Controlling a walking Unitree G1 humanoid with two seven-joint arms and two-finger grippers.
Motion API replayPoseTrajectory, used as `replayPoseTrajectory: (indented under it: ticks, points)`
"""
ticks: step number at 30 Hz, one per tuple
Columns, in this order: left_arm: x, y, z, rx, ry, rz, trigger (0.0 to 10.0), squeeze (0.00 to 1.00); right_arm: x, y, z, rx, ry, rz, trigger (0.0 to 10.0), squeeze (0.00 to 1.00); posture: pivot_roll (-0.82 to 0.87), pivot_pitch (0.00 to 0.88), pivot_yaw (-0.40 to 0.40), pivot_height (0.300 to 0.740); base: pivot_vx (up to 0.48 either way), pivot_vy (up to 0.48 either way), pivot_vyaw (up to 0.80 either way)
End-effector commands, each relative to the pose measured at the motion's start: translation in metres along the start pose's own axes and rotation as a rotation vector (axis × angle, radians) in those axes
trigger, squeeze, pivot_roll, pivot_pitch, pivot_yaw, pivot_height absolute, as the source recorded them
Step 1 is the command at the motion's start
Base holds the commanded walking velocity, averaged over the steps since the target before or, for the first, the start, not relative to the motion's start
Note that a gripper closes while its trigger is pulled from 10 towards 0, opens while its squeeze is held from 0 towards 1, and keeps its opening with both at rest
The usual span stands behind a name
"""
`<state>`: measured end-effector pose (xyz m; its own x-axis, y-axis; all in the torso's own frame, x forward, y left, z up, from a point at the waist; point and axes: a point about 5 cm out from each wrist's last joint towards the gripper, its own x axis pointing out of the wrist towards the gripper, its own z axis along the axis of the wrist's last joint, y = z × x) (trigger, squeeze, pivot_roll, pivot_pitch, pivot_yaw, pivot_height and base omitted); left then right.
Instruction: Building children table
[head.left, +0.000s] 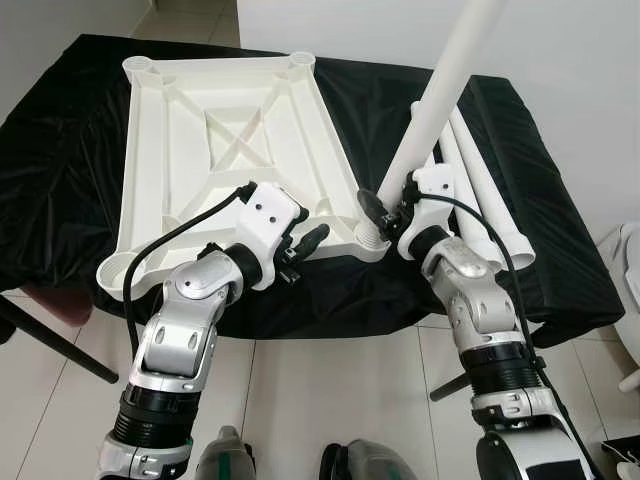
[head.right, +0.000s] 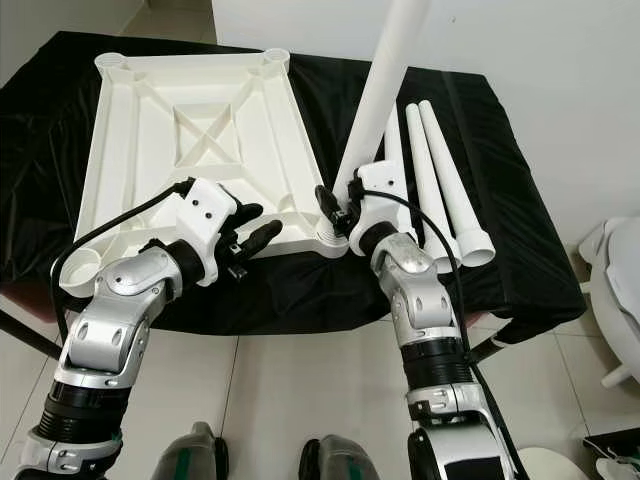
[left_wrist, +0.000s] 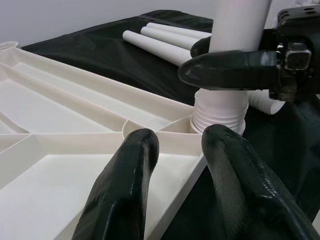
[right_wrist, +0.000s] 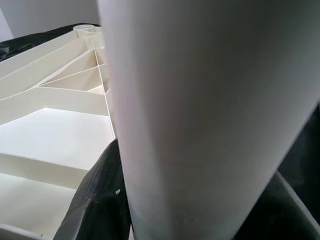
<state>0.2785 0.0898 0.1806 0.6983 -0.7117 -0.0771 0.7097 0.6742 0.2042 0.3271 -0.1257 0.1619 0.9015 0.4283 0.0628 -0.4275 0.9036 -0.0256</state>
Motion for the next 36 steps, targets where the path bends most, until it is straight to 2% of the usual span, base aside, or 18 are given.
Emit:
replayPoseTrajectory:
  ticks: [1, 4, 9, 21, 25, 29, 36]
  points:
    - [-0.002, 0.008, 0.004, 0.015, -0.014, 0.162, 10.0, 0.00, -0.004, 0.001, -0.012, -0.002, 0.049, 0.006, 10.0, 0.00, 0.06, 0.036, -0.065, 0.740, 0.000, 0.000, 0.00]
    - [-0.002, 0.010, 0.004, 0.017, -0.016, 0.172, 10.0, 0.00, -0.012, 0.002, -0.020, -0.037, 0.031, -0.017, 10.0, 0.00, 0.05, 0.043, -0.062, 0.740, 0.000, 0.000, 0.00]
    - [-0.002, 0.012, 0.005, 0.017, -0.016, 0.175, 10.0, 0.00, -0.013, 0.004, -0.026, -0.071, 0.031, -0.011, 10.0, 0.00, 0.05, 0.051, -0.053, 0.740, 0.000, 0.000, 0.00]
    - [-0.001, 0.013, 0.006, 0.020, -0.018, 0.177, 10.0, 0.00, 0.004, -0.003, -0.025, 0.020, 0.140, -0.062, 10.0, 0.00, 0.05, 0.058, -0.047, 0.740, 0.000, 0.000, 0.00]
    - [-0.001, 0.014, 0.006, 0.021, -0.019, 0.180, 10.0, 0.00, 0.010, -0.003, -0.021, -0.017, 0.152, -0.044, 10.0, 0.00, 0.05, 0.057, -0.048, 0.740, 0.000, 0.000, 0.00]
    - [-0.001, 0.013, 0.006, 0.021, -0.023, 0.182, 10.0, 0.00, 0.015, -0.003, -0.014, -0.015, 0.136, -0.019, 10.0, 0.00, 0.05, 0.055, -0.054, 0.740, 0.000, 0.000, 0.00]
    - [-0.001, 0.013, 0.007, 0.020, -0.026, 0.186, 10.0, 0.00, 0.009, -0.001, -0.023, -0.044, 0.139, -0.023, 10.0, 0.00, 0.05, 0.055, -0.059, 0.740, 0.000, 0.000, 0.00]
